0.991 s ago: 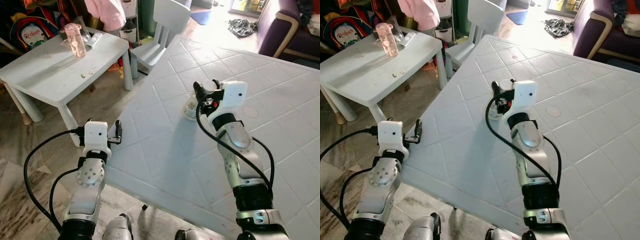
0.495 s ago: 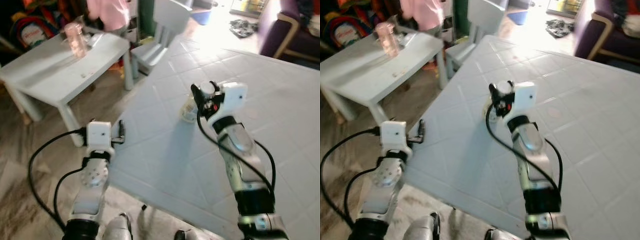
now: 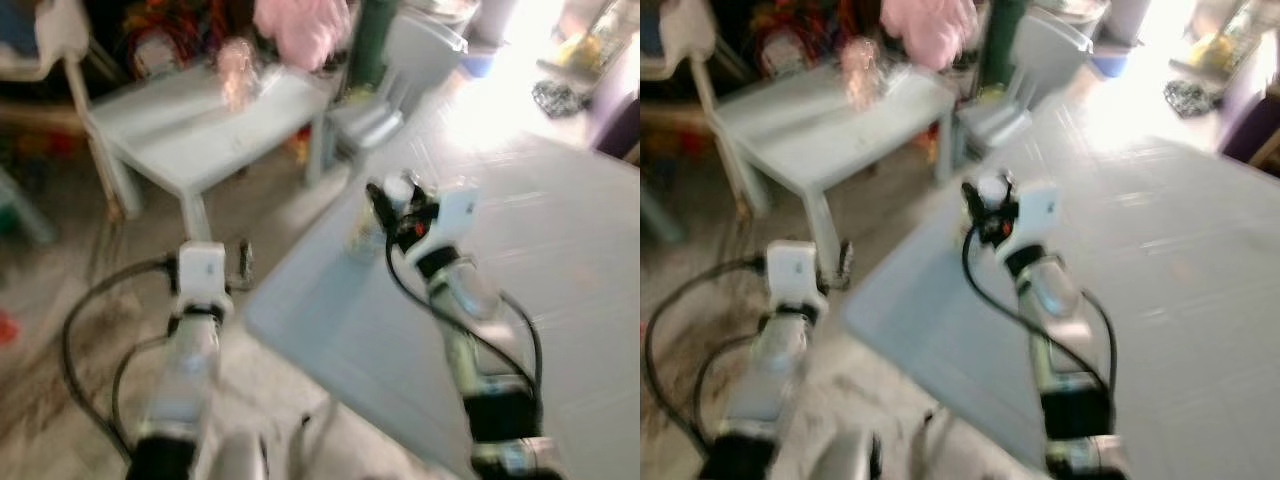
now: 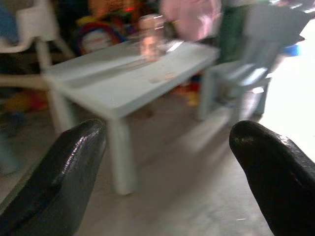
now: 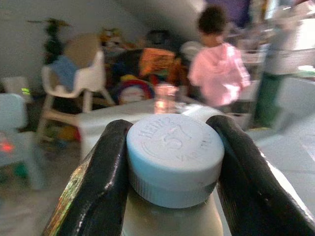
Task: Restocking fridge
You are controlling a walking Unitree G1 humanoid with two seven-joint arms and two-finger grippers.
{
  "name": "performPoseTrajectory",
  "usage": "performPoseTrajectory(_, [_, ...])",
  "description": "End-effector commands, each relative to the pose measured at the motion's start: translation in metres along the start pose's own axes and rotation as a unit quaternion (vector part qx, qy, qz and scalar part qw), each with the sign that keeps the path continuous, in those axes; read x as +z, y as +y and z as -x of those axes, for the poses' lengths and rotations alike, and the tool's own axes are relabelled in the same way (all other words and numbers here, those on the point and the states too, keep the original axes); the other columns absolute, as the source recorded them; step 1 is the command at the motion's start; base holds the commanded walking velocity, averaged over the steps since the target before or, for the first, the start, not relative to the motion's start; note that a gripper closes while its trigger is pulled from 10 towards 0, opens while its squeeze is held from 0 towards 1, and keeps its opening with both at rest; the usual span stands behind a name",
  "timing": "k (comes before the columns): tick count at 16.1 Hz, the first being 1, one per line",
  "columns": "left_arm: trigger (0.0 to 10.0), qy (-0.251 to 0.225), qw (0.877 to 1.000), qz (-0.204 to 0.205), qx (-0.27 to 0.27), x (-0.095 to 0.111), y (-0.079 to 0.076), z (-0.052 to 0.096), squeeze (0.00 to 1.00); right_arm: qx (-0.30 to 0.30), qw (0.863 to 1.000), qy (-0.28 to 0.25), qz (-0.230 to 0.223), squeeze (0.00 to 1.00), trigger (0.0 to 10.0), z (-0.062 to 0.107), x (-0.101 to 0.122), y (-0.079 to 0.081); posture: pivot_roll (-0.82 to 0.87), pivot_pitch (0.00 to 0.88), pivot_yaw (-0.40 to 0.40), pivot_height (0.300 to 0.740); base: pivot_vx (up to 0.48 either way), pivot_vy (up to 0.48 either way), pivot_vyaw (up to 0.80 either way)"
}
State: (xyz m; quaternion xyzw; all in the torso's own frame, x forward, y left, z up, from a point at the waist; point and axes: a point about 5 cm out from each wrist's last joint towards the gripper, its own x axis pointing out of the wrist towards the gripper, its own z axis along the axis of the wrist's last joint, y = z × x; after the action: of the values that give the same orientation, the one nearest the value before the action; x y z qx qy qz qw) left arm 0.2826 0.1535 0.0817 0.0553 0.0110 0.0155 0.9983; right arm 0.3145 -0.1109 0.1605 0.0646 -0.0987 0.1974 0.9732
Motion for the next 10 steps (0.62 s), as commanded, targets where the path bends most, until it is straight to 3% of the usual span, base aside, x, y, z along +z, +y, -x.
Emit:
performPoseTrajectory(1, [10.0, 0.005, 1.0, 0.005, -0.004, -0.0023, -0.0033, 0.0017, 0.0, 0.009, 1.0, 0.008, -0.002, 0.0, 10.0, 0.0013, -0.0041, 0.0012, 0.14, 0.052, -0.07, 0.74, 0.0, 0.0, 0.8])
performPoseTrajectory(10, [10.0, 0.012, 1.0, 0.002, -0.021, -0.0069, -0.0093, 0.0036, 0.0, 0.023, 0.999, 0.022, 0.005, 0.0, 10.0, 0.0051, -0.0126, 0.0032, 0.15, 0.019, -0.075, 0.74, 0.0, 0.459, 0.8])
